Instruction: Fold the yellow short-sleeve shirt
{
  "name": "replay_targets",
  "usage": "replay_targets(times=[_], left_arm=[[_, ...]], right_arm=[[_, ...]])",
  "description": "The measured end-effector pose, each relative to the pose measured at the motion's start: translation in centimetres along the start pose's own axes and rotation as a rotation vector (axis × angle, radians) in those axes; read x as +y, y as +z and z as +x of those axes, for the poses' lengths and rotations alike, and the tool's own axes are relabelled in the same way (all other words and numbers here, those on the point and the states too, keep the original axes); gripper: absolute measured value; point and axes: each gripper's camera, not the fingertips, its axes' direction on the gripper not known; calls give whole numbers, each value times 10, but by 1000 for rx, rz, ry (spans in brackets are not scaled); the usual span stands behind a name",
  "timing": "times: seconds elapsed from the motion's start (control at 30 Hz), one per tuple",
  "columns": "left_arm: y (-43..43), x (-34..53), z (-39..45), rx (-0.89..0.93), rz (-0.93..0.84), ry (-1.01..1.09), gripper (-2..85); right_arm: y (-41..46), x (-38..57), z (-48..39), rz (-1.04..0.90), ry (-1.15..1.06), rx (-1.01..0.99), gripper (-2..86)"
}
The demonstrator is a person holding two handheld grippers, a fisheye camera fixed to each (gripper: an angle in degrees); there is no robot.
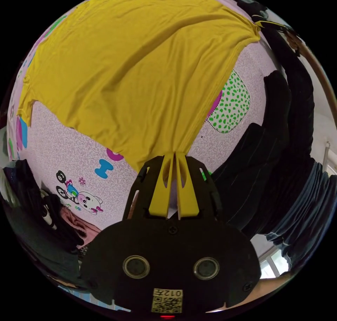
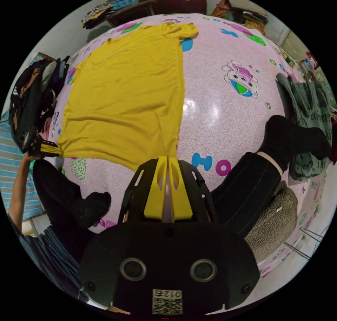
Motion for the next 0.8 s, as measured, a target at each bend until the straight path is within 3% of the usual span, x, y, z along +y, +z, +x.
replay_targets(times=[0.23, 0.3, 0.4, 0.53, 0.8], left_arm=[[4, 2, 6, 44, -54, 104, -2], [-7, 9, 3, 69, -1, 111, -2], [-27, 23, -3, 93, 108, 97, -1], [-47, 40, -6, 85, 235, 90, -1], [-36, 28, -24, 19, 259, -74, -2]], right_arm=[[-2, 9, 10, -136, -28, 90, -8], [-9, 12, 12, -111, -58, 63, -6], [-18, 16, 11, -34, -152, -11, 15], [-20, 16, -3, 9, -344, 42, 44], [-2, 6, -27, -107, -592, 90, 63]])
